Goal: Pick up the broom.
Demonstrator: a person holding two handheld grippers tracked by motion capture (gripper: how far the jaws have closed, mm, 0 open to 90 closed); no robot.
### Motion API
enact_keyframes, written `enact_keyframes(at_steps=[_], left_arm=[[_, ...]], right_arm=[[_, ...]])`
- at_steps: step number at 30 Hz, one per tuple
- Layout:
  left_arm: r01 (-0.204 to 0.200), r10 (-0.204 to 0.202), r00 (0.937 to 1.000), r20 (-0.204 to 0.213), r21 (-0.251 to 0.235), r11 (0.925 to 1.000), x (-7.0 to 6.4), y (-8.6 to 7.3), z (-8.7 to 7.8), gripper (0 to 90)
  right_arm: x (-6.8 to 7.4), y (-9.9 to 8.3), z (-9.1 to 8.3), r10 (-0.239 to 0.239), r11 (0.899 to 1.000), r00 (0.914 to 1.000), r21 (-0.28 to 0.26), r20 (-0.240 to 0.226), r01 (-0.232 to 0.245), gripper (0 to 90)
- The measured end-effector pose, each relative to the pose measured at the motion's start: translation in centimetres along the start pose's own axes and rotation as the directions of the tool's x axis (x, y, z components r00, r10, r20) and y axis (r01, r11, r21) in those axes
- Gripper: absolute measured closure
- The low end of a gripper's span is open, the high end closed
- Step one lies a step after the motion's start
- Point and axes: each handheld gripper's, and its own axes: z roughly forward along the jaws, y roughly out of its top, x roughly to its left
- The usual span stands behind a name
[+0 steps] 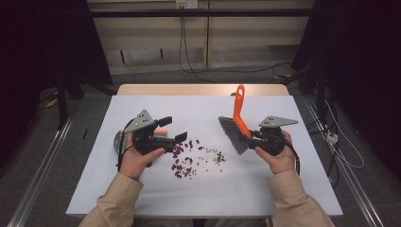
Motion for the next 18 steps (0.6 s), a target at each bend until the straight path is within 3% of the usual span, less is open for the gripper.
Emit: enact_keyframes(at_steps=[4, 18], left_arm=[[0.003, -0.003, 0.9999, -0.016, 0.001, 1.0, 0.4, -0.2, -0.9, 13.5], [0.009, -0.007, 0.997, -0.077, 0.02, 0.9998, 2.0, -1.5, -3.1, 12.5]], right_arm=[[-0.2, -0.1, 0.1, -0.017, 0.999, 0.9986, 0.037, 0.051, 0.015, 70.6], [-1.1, -0.5, 0.1, -0.013, 0.995, 0.9927, 0.101, 0.12, 0.0, 70.6]])
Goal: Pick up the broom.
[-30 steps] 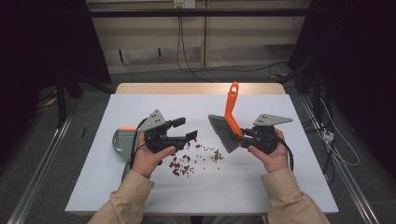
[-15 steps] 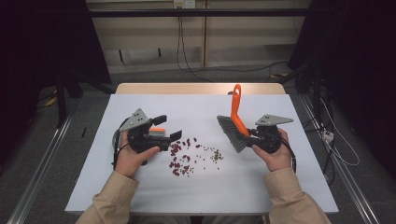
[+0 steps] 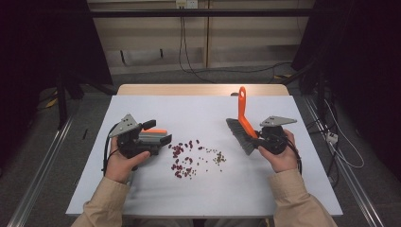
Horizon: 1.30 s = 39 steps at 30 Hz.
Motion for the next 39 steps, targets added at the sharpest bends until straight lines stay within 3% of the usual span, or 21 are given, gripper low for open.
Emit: enact_keyframes(at_steps=[1, 10, 21, 27, 39], left_arm=[[-0.002, 0.002, 1.0, -0.005, 0.0, 1.0, 0.1, 0.0, -0.1, 12.5], [0.001, -0.001, 0.9998, -0.022, 0.01, 1.0, 0.8, -0.8, -0.6, 11.9], [-0.001, 0.001, 0.9994, -0.034, 0.019, 0.9998, 1.1, -1.0, -0.8, 11.4], [-0.003, 0.004, 0.9993, -0.037, 0.027, 0.9996, 1.2, -1.2, -0.9, 11.4], [-0.008, 0.009, 0.9985, -0.053, 0.029, 0.9996, 1.6, -1.6, -1.5, 10.6]], right_arm=[[0.1, 0.0, 0.1, -0.004, 1.0, 0.9998, 0.011, 0.021, 0.003, 70.6], [-0.2, -0.2, 1.1, -0.017, 0.997, 0.9983, 0.07, 0.055, 0.013, 70.5], [0.2, 0.0, 2.7, -0.012, 0.997, 0.9989, 0.075, 0.046, 0.009, 71.2], [0.8, 0.3, 3.6, 0.001, 0.997, 0.9987, 0.078, 0.051, -0.005, 71.4], [3.6, 1.3, 6.1, -0.075, 0.991, 0.9959, 0.115, 0.051, 0.068, 71.4]])
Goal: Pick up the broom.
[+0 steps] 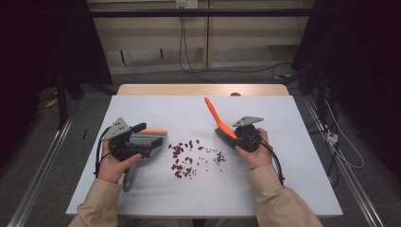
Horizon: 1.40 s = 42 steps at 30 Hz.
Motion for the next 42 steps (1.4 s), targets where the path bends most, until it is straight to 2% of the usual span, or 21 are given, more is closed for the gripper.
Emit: enact_keyframes(at_steps=[8, 19, 25, 33, 42], left_arm=[[0.001, -0.001, 1.0, -0.007, -0.001, 1.0, 0.1, -0.1, -0.3, 10.5], [0.016, -0.016, 0.9998, 0.01, -0.018, 0.9997, 0.3, -0.4, -0.6, 6.3], [0.031, -0.031, 0.9995, 0.011, -0.019, 0.9993, 0.6, -0.7, -0.9, 5.8], [0.018, -0.018, 0.9998, -0.006, -0.006, 0.9998, 1.0, -1.5, -1.3, 5.5], [0.004, -0.004, 1.0, 0.0, 0.023, 0.9997, 1.0, -2.3, -1.6, 5.7]], right_arm=[[1.2, 0.2, 0.1, -0.02, 1.0, 0.9997, 0.023, 0.014, 0.02, 71.4], [2.5, 0.3, 0.2, -0.064, 0.997, 0.9976, 0.042, 0.025, 0.063, 71.2], [3.0, 0.3, 0.1, -0.071, 0.996, 0.997, 0.051, 0.03, 0.069, 71.1], [3.3, 0.3, 0.0, -0.069, 0.996, 0.9972, 0.055, 0.028, 0.068, 71.0], [3.8, 0.5, 0.0, -0.059, 0.997, 0.998, 0.057, 0.025, 0.057, 71.0]])
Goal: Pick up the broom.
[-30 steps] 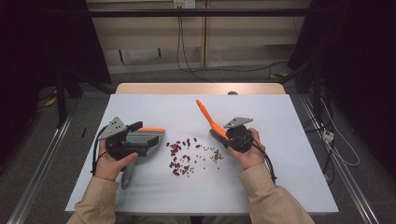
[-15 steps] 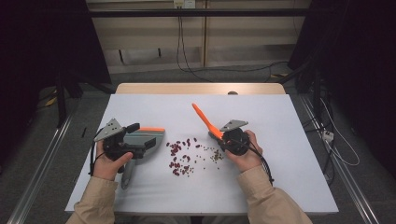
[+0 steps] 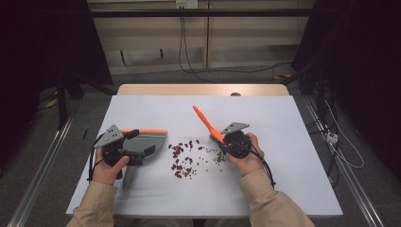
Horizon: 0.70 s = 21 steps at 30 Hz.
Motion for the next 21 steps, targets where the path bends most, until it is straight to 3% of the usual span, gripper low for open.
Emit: enact_keyframes(at_steps=[7, 21], left_arm=[[-0.014, 0.014, 0.9999, 0.008, -0.001, 0.9999, -0.2, -0.2, -0.4, 5.7], [-0.018, 0.018, 0.9997, 0.017, 0.02, 0.9996, -0.2, -0.6, -0.5, 5.7]], right_arm=[[0.4, 0.1, -0.2, 0.019, 1.0, 0.9994, -0.008, -0.029, -0.019, 71.1], [1.8, 0.3, -0.1, -0.002, 1.0, 0.9998, -0.004, -0.02, 0.002, 71.1]])
